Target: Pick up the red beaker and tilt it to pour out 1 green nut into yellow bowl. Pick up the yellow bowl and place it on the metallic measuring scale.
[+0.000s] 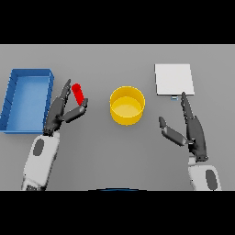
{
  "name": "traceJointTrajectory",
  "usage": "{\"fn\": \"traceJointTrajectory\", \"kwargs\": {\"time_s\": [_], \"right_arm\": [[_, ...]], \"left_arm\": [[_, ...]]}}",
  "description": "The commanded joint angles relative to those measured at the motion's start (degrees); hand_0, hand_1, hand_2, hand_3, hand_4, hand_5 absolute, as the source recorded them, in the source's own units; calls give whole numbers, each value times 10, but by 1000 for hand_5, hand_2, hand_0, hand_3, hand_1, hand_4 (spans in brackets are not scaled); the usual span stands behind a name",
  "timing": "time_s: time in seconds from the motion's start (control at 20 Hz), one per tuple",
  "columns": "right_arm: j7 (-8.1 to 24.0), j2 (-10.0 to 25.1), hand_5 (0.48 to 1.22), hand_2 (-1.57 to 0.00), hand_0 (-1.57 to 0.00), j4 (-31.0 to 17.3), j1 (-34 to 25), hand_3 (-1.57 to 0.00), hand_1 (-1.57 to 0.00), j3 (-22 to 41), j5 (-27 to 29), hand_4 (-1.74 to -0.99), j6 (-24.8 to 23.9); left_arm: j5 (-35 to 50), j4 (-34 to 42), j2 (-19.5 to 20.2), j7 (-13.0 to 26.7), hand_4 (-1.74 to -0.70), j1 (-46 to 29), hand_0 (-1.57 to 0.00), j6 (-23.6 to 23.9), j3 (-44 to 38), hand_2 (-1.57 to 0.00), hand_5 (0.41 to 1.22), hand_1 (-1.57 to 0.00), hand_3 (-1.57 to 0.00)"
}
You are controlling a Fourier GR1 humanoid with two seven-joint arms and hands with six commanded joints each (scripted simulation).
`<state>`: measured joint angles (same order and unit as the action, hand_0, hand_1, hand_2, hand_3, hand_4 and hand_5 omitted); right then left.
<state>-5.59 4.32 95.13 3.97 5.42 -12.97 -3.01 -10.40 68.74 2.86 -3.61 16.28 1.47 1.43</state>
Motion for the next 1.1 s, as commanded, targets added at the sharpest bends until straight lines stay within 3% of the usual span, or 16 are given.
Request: {"fn": "traceJointTrajectory", "kwargs": {"time_s": [0.0,0.45,0.6,0.75,0.8,0.9,0.95,1.0,1.05], "right_arm": [[3,0,638,1,1,1,-1,1,1,0,0,-1269,0],[4,-3,638,1,1,9,4,1,1,-2,5,-1265,-1],[21,-1,640,1,1,6,-3,1,1,-2,1,-1264,-2],[9,2,641,1,1,-1,-1,1,1,-6,2,-1261,-4],[7,-1,642,1,1,2,1,1,1,-3,-1,-1259,-5],[5,0,644,1,1,11,4,1,1,-3,2,-1258,-3],[6,1,645,1,1,5,6,1,1,-4,2,-1257,-3],[14,5,644,1,1,-3,0,1,1,-11,6,-1255,-2],[-3,2,646,1,1,-2,8,1,1,-7,4,-1256,-1]], "left_arm": [[0,-4,-2,-2,-1287,10,1,1,-1,1,685,1,1],[-5,-105,-4,-10,-1289,91,1,8,-19,1,683,1,1],[5,-132,-6,-27,-1320,113,1,3,-30,1,692,1,1],[10,-159,-12,-51,-1348,120,1,9,-40,0,704,1,1],[18,-170,-17,-57,-1378,130,1,10,-48,-67,724,-26,-31],[25,-191,-25,-64,-1449,140,-285,21,-61,-364,783,-328,-292],[24,-190,-28,-61,-1448,139,-441,28,-62,-523,871,-481,-547],[19,-189,-25,-57,-1500,142,-662,36,-62,-733,941,-699,-724],[14,-192,-25,-53,-1541,146,-844,40,-59,-900,997,-874,-838]]}}
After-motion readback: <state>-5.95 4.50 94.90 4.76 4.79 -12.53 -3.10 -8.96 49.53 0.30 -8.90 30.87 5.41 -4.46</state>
